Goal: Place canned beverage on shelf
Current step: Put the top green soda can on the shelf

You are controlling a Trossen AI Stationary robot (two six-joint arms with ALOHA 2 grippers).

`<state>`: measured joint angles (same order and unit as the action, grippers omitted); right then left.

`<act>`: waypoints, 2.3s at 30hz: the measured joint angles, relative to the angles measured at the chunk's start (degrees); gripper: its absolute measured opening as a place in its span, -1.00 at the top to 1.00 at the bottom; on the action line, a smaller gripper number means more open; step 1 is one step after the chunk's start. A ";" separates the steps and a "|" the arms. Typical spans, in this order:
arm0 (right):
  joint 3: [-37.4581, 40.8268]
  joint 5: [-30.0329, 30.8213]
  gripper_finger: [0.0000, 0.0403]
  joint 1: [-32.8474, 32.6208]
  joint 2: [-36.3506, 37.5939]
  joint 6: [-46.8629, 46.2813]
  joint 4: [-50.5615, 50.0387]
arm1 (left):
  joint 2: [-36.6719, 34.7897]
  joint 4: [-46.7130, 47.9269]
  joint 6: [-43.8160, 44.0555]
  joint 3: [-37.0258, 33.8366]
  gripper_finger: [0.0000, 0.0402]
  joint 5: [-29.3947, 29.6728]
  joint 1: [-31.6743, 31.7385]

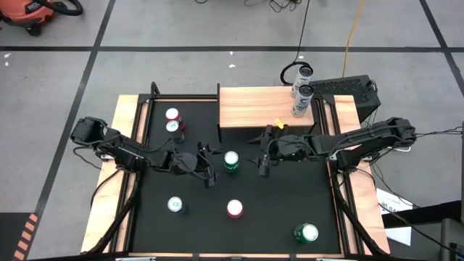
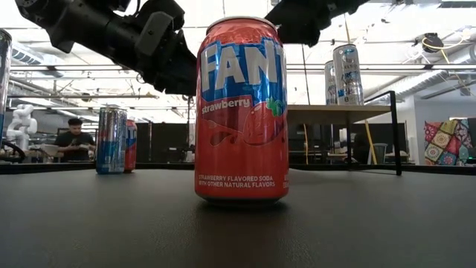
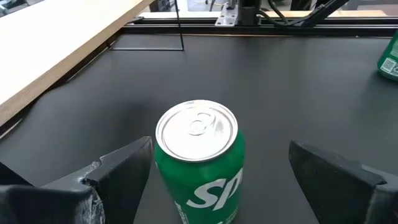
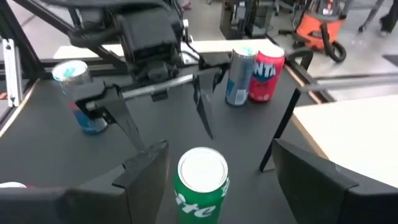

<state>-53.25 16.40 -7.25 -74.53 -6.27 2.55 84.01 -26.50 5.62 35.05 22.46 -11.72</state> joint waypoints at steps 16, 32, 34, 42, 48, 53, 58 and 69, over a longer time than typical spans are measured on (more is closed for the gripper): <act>0.00 -4.60 -0.46 0.00 -11.77 3.75 8.67 | 0.00 2.32 -1.50 0.02 -0.85 0.01 0.04; -0.04 -4.23 -0.78 2.56 -21.14 -0.49 15.78 | 0.00 3.05 -1.54 0.02 -0.85 0.11 0.08; -0.04 -4.26 -0.78 2.78 -22.22 -0.59 16.87 | 0.00 3.04 -1.54 0.03 -0.85 0.13 0.08; -0.04 -3.11 -0.74 3.55 -24.52 -2.48 17.33 | 0.00 3.04 -1.57 0.02 -0.85 0.24 0.08; -0.04 -3.17 -0.47 3.93 -25.65 -3.20 17.64 | 0.00 3.04 -1.56 0.02 -0.85 0.26 0.08; 0.09 -6.23 -0.38 3.93 -23.51 -2.93 16.35 | 0.00 3.02 -1.59 0.02 -0.85 0.28 0.09; 0.07 -7.74 -0.40 3.87 -15.99 -1.64 12.01 | 0.00 2.15 -1.98 0.02 -0.85 0.61 0.38; 0.07 -14.35 -0.41 3.89 -2.16 2.96 6.03 | 0.00 -12.17 -3.07 0.02 -0.96 -10.15 4.35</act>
<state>-53.19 2.05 -3.36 -76.70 -3.31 8.58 84.01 -38.67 2.55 35.07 12.31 -7.37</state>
